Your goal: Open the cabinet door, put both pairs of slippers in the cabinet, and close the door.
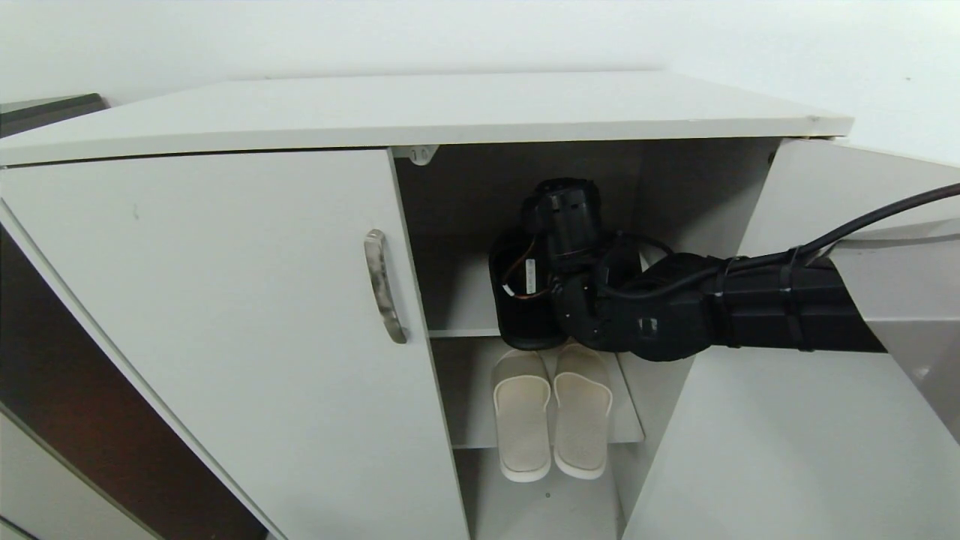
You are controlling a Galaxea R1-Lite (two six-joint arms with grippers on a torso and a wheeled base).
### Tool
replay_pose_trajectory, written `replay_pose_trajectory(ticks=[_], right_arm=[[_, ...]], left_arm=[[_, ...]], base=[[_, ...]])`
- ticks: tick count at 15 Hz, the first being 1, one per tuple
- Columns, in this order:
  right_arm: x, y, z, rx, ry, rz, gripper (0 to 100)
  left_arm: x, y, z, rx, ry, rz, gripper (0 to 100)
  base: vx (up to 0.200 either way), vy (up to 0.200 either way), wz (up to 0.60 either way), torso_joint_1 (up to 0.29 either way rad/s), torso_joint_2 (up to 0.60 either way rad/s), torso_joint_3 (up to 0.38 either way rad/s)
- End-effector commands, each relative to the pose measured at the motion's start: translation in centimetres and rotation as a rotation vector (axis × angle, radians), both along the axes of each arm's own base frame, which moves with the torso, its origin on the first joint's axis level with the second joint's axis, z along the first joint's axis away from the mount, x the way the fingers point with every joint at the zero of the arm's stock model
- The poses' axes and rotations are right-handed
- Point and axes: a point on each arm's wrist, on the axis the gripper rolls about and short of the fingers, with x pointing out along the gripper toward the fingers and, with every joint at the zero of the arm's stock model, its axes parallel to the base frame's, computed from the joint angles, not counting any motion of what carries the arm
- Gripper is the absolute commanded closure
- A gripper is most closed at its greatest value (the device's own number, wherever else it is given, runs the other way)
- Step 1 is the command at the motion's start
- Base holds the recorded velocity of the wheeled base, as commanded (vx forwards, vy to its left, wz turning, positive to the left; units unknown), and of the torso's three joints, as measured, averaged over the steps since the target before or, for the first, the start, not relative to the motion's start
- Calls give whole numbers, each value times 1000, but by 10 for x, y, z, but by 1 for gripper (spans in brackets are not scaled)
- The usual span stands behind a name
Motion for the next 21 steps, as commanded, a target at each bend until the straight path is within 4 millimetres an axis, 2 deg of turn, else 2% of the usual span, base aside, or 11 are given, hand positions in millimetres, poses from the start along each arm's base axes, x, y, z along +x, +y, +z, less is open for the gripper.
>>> replay_pose_trajectory(ticks=[1, 5, 7, 9, 10, 13, 21], right_arm=[[-12, -3, 11, 10, -10, 12, 0], [-53, -15, 27, 14, -15, 34, 0], [-74, -19, 27, 11, 0, 63, 0], [-112, -28, 26, 26, 11, 129, 0], [-125, -31, 27, 35, 3, 159, 100], [-148, -47, 24, 53, -12, 200, 100], [-149, -45, 21, 44, -10, 213, 100]], left_arm=[[0, 0, 0, 0, 0, 0, 100], [0, 0, 0, 0, 0, 0, 100], [0, 0, 0, 0, 0, 0, 100], [0, 0, 0, 0, 0, 1, 100], [0, 0, 0, 0, 0, 0, 100], [0, 0, 0, 0, 0, 0, 100], [0, 0, 0, -2, 0, 1, 100]], base=[[0, 0, 0, 0, 0, 0], [0, 0, 0, 0, 0, 0], [0, 0, 0, 0, 0, 0], [0, 0, 0, 0, 0, 0], [0, 0, 0, 0, 0, 0], [0, 0, 0, 0, 0, 0], [0, 0, 0, 0, 0, 0]])
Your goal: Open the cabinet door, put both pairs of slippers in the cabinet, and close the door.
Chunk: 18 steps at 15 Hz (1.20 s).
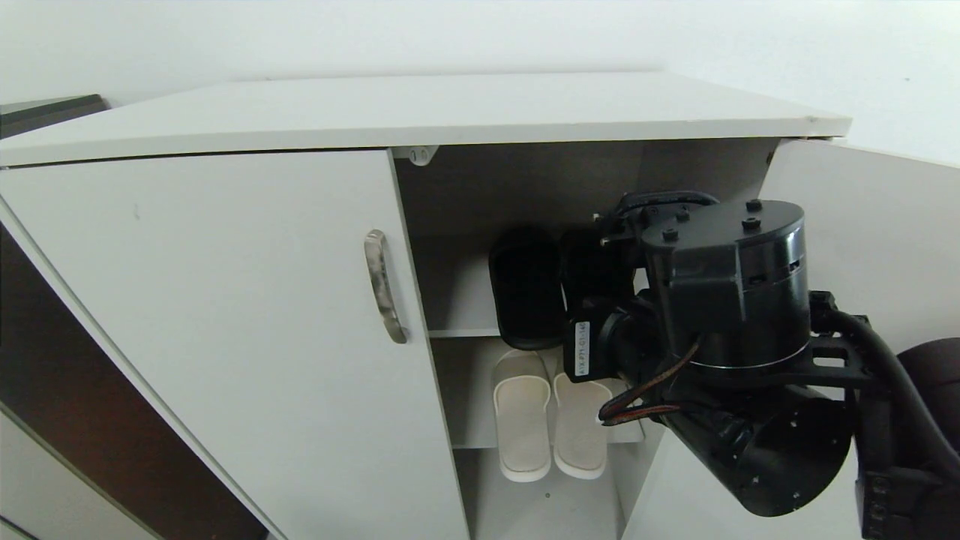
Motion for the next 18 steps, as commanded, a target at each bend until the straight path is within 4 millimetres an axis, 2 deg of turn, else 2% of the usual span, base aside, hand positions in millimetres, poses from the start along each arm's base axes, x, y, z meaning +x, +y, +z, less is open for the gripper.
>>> replay_pose_trajectory(ticks=[1, 5, 18], right_arm=[[0, 0, -1, -8, 0, 1, 100], [0, 0, 0, -13, -3, 2, 100], [0, 0, -7, -31, 9, 3, 100]], left_arm=[[0, 0, 0, 0, -2, 0, 100], [0, 0, 0, 1, 0, 0, 100], [0, 0, 0, 1, 0, 0, 100]], base=[[0, 0, 0, 0, 0, 0], [0, 0, 0, 0, 0, 0], [-200, 0, 0, 1, 3, 4]])
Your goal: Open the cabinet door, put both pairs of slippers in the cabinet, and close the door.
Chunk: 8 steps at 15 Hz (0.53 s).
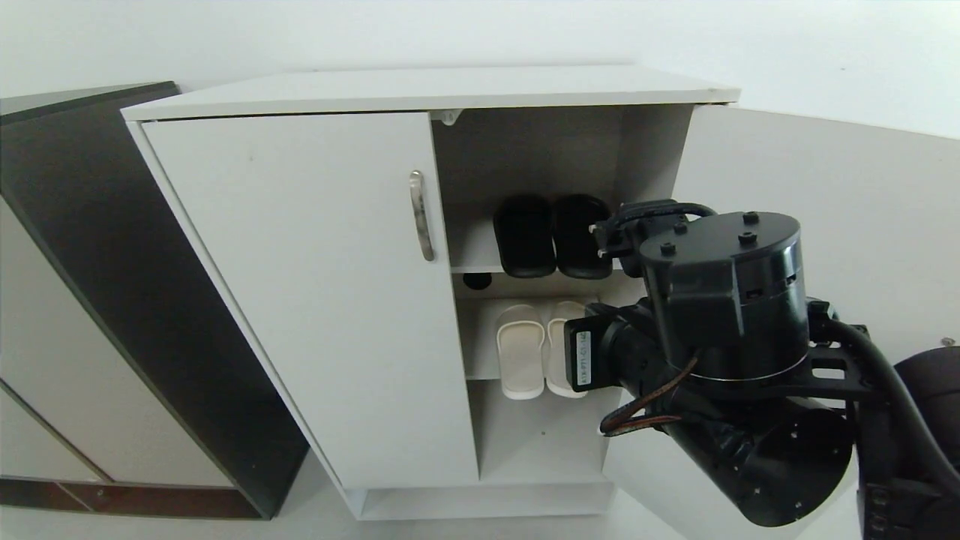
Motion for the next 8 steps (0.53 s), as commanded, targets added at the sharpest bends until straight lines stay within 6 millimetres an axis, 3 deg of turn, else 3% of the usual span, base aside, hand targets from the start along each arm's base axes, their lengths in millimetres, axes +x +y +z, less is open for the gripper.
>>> replay_pose_trajectory(ticks=[1, 7, 8], right_arm=[[0, 1, -2, -6, 2, 1, 100], [0, 0, -6, -20, 10, 2, 100], [0, 0, -6, -26, 10, 1, 100]], left_arm=[[0, 0, 0, 0, 1, 0, 100], [0, 0, 0, -2, 1, 0, 100], [0, 0, 0, -2, -1, 0, 100]], base=[[-200, 0, 0, -2, 2, 2], [-200, 0, 0, 2, 3, 4], [0, 0, 0, 0, 0, 0]])
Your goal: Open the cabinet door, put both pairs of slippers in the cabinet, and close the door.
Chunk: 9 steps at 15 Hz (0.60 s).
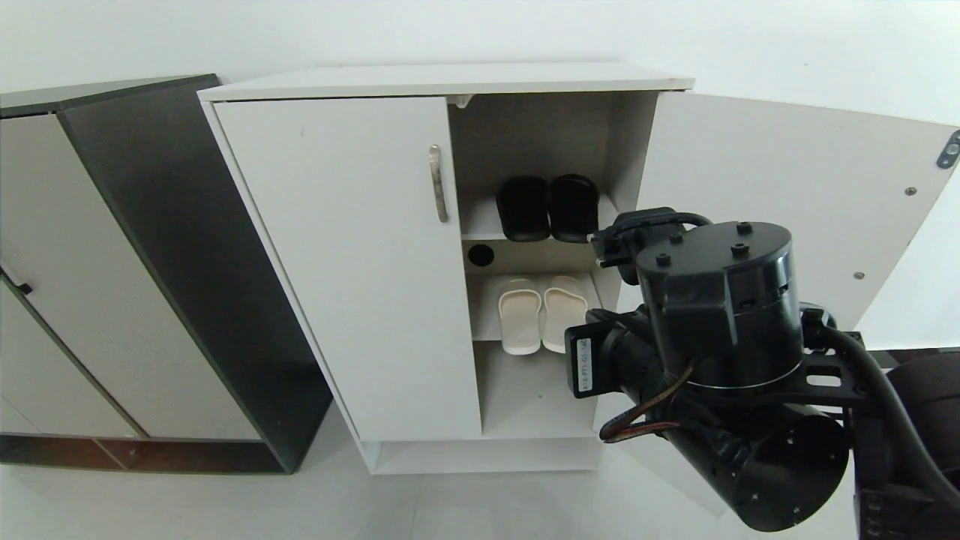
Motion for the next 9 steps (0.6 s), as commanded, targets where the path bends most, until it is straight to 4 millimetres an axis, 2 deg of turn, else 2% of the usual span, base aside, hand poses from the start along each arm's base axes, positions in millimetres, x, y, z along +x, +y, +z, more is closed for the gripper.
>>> replay_pose_trajectory(ticks=[1, 9], right_arm=[[0, 0, -3, -13, 4, 2, 100], [0, 0, -4, -17, 6, 2, 100]], left_arm=[[0, 0, 0, 0, -1, 0, 100], [0, 0, 0, -2, -1, 0, 100]], base=[[0, 0, 0, 0, 0, 0], [0, 0, 0, 0, 0, 0]])
